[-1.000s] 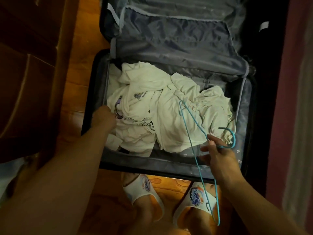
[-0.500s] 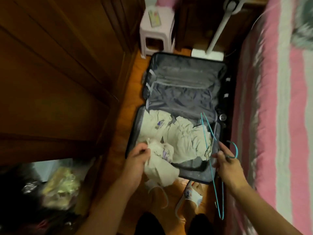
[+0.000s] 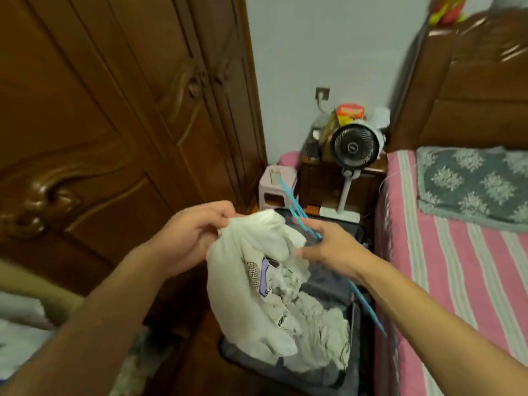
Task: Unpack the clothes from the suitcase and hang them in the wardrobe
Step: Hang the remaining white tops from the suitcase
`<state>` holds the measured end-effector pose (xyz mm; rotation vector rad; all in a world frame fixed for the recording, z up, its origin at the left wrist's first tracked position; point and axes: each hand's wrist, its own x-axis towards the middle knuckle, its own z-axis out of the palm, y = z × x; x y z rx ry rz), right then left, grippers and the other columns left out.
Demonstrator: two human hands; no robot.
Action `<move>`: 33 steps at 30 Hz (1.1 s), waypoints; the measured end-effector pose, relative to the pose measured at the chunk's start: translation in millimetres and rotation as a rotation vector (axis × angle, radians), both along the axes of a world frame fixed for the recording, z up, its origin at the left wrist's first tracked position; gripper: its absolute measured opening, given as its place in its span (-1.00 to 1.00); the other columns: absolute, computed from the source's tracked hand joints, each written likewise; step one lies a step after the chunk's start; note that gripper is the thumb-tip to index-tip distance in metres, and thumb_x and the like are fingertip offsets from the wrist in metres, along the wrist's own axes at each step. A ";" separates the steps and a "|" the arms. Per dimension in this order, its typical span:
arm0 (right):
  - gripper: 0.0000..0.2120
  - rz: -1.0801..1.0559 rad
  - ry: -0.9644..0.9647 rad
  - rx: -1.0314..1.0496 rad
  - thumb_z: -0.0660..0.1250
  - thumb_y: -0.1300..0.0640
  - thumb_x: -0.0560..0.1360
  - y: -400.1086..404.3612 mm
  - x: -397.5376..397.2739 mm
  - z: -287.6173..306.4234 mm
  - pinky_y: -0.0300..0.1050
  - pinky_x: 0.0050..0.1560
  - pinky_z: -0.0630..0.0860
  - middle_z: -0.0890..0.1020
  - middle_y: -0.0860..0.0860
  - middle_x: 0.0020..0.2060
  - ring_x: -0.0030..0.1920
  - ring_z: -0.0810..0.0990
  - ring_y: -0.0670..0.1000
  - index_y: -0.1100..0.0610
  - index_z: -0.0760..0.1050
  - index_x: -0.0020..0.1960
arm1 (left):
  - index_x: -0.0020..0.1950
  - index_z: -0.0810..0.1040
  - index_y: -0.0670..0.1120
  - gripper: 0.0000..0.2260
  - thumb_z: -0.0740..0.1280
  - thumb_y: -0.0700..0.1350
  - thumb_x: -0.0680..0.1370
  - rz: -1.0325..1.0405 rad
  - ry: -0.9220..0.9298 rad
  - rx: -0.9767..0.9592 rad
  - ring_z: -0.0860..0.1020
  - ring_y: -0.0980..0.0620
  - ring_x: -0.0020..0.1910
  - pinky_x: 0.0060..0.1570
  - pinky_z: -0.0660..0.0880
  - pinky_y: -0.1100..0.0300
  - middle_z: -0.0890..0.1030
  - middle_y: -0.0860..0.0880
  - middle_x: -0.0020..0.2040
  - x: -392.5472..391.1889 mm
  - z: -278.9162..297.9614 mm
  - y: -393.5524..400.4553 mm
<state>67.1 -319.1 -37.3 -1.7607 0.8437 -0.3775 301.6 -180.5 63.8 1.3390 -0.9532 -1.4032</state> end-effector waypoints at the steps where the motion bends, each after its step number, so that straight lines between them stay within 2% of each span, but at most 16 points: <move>1: -0.36 0.073 -0.028 0.009 0.57 0.22 0.39 -1.8 10.9 18.1 -0.38 -0.14 0.48 0.61 -0.23 0.14 -0.15 0.57 -0.27 -0.19 0.48 0.37 | -0.24 0.38 -0.22 -0.96 0.22 -0.29 0.42 -0.037 0.032 -0.008 0.50 -0.20 -0.03 -0.13 0.37 0.00 0.59 -0.29 0.01 -3.5 15.4 -3.1; 3: -0.42 0.170 -0.032 0.032 0.56 0.24 0.39 -4.7 26.7 38.9 -0.33 -0.24 0.48 0.67 -0.15 0.05 -0.18 0.59 -0.23 -0.08 0.53 0.35 | -0.21 0.36 -0.22 -0.93 0.17 -0.35 0.45 -0.154 0.001 -0.026 0.55 -0.25 0.11 -0.03 0.43 -0.02 0.59 -0.33 0.20 -6.6 40.2 -7.4; 4: -0.54 0.183 -0.004 -0.001 0.55 0.23 0.40 -6.3 30.8 47.9 -0.26 -0.24 0.50 0.69 -0.12 -0.01 -0.17 0.61 -0.18 -0.03 0.59 0.26 | -0.19 0.37 -0.23 -0.93 0.18 -0.37 0.45 -0.199 -0.054 -0.044 0.56 -0.24 0.13 -0.01 0.45 -0.01 0.59 -0.32 0.24 -3.8 50.1 -6.5; 6: -0.77 0.192 0.092 -0.125 0.56 0.14 0.39 -14.8 30.5 63.7 -0.12 -0.13 0.55 0.69 -0.13 -0.16 -0.18 0.63 -0.14 0.04 0.65 0.03 | -0.17 0.45 -0.24 -0.93 0.25 -0.37 0.48 -0.214 -0.220 -0.057 0.59 -0.14 0.04 -0.07 0.50 0.11 0.64 -0.22 0.15 6.2 65.9 -3.2; 7: -0.83 0.189 0.125 -0.163 0.57 0.12 0.39 -20.6 27.0 72.0 -0.14 -0.15 0.52 0.67 -0.15 -0.25 -0.24 0.60 -0.17 0.06 0.64 -0.07 | -0.17 0.51 -0.18 -0.88 0.32 -0.37 0.50 -0.197 -0.364 -0.072 0.59 -0.06 -0.04 -0.13 0.49 0.20 0.65 -0.12 0.04 14.3 69.5 -1.4; 9: -0.86 0.153 0.071 -0.144 0.56 0.18 0.42 -28.0 17.8 93.9 -0.25 -0.27 0.45 0.60 -0.19 -0.41 -0.37 0.52 -0.22 0.05 0.59 -0.18 | -0.10 0.57 0.00 -0.79 0.45 -0.31 0.48 -0.138 -0.835 -0.096 0.54 0.10 -0.17 -0.24 0.44 0.34 0.62 0.09 -0.11 28.9 70.2 2.9; 10: -0.83 0.134 0.024 -0.131 0.55 0.21 0.43 -29.7 14.1 104.8 -0.30 -0.30 0.43 0.60 -0.19 -0.42 -0.38 0.52 -0.23 0.03 0.58 -0.21 | -0.03 0.57 0.08 -0.74 0.48 -0.26 0.46 -0.106 -1.032 -0.094 0.53 0.14 -0.16 -0.22 0.44 0.34 0.59 0.14 -0.09 33.3 67.5 4.1; 11: -0.81 0.129 -0.014 -0.131 0.56 0.23 0.42 -30.1 11.9 113.8 -0.30 -0.29 0.44 0.61 -0.18 -0.39 -0.36 0.53 -0.21 0.01 0.59 -0.22 | 0.06 0.56 0.13 -0.69 0.49 -0.22 0.45 -0.065 -1.126 -0.099 0.53 0.16 -0.12 -0.14 0.46 0.32 0.57 0.15 -0.05 34.8 64.7 4.6; 15: -0.79 0.119 -0.079 -0.123 0.61 0.21 0.35 -24.5 11.8 134.1 -0.15 -0.37 0.44 0.58 0.00 -0.33 -0.36 0.51 -0.04 0.05 0.60 -0.14 | 0.27 0.54 0.20 -0.57 0.48 -0.17 0.49 0.025 -1.031 -0.084 0.59 0.16 -0.01 0.01 0.50 0.23 0.61 0.13 0.01 39.0 63.8 3.5; 18: -0.80 0.093 -0.141 -0.018 0.56 0.20 0.40 -26.4 2.4 140.5 -0.24 -0.39 0.41 0.63 0.02 -0.27 -0.31 0.54 -0.06 0.15 0.64 -0.01 | 0.18 0.66 0.05 -0.78 0.48 -0.10 0.54 -0.021 -0.845 -0.038 0.66 0.12 0.03 0.04 0.59 0.21 0.70 0.04 0.05 42.2 75.2 3.3; 20: -0.93 0.046 -0.219 0.056 0.50 0.22 0.46 -27.4 -4.9 139.9 -0.21 -0.38 0.34 0.60 0.05 -0.29 -0.32 0.45 -0.04 0.14 0.67 -0.05 | 0.10 0.70 -0.08 -0.88 0.43 -0.15 0.58 0.034 -0.655 -0.064 0.67 0.03 0.03 0.00 0.59 0.18 0.72 -0.05 0.02 39.8 78.2 0.8; 24: -0.92 -0.064 -0.241 0.094 0.45 0.30 0.49 -27.1 -11.9 135.4 -0.20 -0.39 0.37 0.61 0.07 -0.30 -0.32 0.48 0.00 0.15 0.67 -0.09 | 0.11 0.67 -0.20 -0.87 0.35 -0.24 0.61 0.107 -0.427 0.003 0.64 -0.03 -0.07 -0.14 0.55 0.20 0.70 -0.16 0.00 25.3 78.7 -6.5; 26: -0.82 -0.127 -0.281 0.159 0.43 0.42 0.46 -24.4 -15.2 140.0 -0.26 -0.44 0.41 0.62 0.06 -0.31 -0.36 0.56 -0.03 0.18 0.65 -0.03 | 0.04 0.69 -0.18 -0.86 0.33 -0.25 0.60 0.118 -0.460 0.055 0.62 -0.02 -0.12 -0.17 0.51 0.18 0.69 -0.14 -0.08 20.7 81.3 -9.9; 29: -0.74 -0.148 -0.286 0.162 0.42 0.49 0.42 -13.5 -14.8 141.4 -0.24 -0.43 0.43 0.63 0.06 -0.30 -0.36 0.57 -0.03 0.20 0.65 -0.01 | -0.16 0.69 -0.06 -0.82 0.31 -0.21 0.54 -0.030 -0.708 0.146 0.56 0.07 -0.20 -0.22 0.45 0.21 0.63 0.01 -0.23 13.0 78.2 -11.0; 31: -0.75 -0.136 -0.298 0.126 0.45 0.47 0.41 -2.3 -6.9 140.6 -0.19 -0.38 0.43 0.64 0.05 -0.30 -0.34 0.54 -0.01 0.18 0.66 -0.03 | -0.07 0.70 -0.12 -0.85 0.36 -0.10 0.58 -0.102 -0.486 0.126 0.55 0.02 -0.13 -0.16 0.48 0.23 0.65 -0.05 -0.15 -5.8 63.3 -15.5; 33: -0.74 -0.141 -0.309 0.070 0.49 0.45 0.38 11.1 6.2 140.2 -0.22 -0.35 0.47 0.65 -0.04 -0.36 -0.36 0.56 -0.08 0.12 0.67 -0.09 | -0.02 0.73 -0.16 -0.65 0.26 0.05 0.66 -0.080 -0.028 0.180 0.60 -0.04 -0.11 -0.10 0.53 0.19 0.68 -0.14 -0.07 -33.0 44.1 -22.6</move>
